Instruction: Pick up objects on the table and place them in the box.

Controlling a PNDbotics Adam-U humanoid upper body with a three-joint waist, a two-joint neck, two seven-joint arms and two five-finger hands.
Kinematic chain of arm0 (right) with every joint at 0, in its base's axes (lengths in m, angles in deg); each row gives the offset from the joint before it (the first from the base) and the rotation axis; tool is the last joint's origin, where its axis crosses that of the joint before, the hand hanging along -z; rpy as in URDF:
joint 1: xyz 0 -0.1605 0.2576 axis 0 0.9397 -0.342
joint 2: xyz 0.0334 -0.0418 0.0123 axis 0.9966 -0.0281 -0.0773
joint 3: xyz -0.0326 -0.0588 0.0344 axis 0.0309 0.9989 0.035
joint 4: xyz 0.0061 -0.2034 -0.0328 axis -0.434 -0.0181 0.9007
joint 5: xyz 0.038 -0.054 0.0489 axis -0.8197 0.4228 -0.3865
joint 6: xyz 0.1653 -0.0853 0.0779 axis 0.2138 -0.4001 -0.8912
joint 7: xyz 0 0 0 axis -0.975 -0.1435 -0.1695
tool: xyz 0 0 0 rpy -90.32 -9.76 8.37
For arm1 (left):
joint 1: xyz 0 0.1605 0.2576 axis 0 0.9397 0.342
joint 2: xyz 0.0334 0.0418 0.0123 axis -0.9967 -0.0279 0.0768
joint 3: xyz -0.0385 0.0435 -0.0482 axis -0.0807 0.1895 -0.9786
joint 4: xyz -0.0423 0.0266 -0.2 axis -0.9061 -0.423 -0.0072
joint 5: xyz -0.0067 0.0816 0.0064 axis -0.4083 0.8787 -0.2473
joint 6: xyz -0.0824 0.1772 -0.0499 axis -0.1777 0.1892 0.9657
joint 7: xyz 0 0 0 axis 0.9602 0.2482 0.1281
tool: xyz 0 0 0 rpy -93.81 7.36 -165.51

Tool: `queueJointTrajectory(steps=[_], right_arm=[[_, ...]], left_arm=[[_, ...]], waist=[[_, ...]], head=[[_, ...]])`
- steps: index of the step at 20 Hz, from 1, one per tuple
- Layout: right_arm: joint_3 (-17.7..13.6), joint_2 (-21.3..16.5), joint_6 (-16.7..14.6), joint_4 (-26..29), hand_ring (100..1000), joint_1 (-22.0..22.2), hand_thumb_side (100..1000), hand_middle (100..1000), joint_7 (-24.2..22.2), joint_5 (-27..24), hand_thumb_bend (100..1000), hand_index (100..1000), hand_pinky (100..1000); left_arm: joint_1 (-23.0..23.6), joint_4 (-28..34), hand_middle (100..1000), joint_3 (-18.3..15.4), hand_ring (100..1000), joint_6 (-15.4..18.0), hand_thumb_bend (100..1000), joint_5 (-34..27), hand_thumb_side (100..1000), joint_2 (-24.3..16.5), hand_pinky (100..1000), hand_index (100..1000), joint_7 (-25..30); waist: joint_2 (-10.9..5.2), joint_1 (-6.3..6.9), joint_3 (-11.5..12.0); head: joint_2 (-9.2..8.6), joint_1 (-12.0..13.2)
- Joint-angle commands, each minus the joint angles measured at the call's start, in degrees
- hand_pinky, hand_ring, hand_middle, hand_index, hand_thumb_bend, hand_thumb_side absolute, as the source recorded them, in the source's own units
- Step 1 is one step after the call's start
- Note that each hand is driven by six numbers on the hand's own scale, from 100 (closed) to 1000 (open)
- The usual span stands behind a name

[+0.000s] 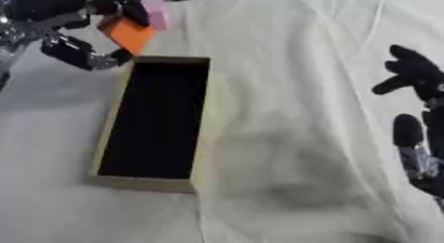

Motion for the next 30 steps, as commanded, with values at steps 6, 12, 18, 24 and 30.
queueJointTrajectory(steps=[6, 12, 18, 24, 30], right_arm=[[-0.51, -0.01, 0.65, 0.64, 960, -0.05, 650, 591, -0.16, -0.55, 100, 895, 895], [-0.50, 0.24, 0.86, 0.64, 960, -0.08, 651, 590, -0.38, -0.57, 100, 895, 896], [-0.48, 0.37, 1.02, 0.64, 961, -0.08, 651, 589, -0.54, -0.65, 100, 895, 896], [-0.46, 0.52, 1.12, 0.64, 961, -0.23, 652, 588, -0.73, -0.81, 100, 895, 896], [-0.55, 0.65, 1.19, 0.64, 961, -0.17, 652, 586, -0.90, -0.89, 100, 895, 897]], left_arm=[[4.19, 11.43, 705, 1.80, 627, -5.24, 133, 0.65, 100, -1.04, 558, 805, 5.71], [7.23, 14.25, 729, 2.52, 656, -7.46, 171, 1.77, 100, 0.85, 582, 816, 11.10], [7.92, 13.71, 735, 2.87, 676, -6.67, 188, 1.76, 100, 1.77, 590, 820, 16.00], [8.36, 12.77, 816, 3.65, 795, -4.36, 354, 3.82, 229, 2.72, 708, 876, 20.02], [8.69, 12.68, 889, 2.35, 877, -3.48, 480, 5.20, 256, 3.29, 800, 926, 21.54]], waist=[[-1.19, -0.26, 0.26], [-1.05, -0.24, 0.38], [-1.06, -0.20, 0.29], [-1.00, -0.10, -0.01], [-0.99, -0.09, -0.01]], head=[[0.47, -0.84], [0.73, -1.41], [0.80, -1.45], [0.61, -1.60], [0.34, -1.80]])
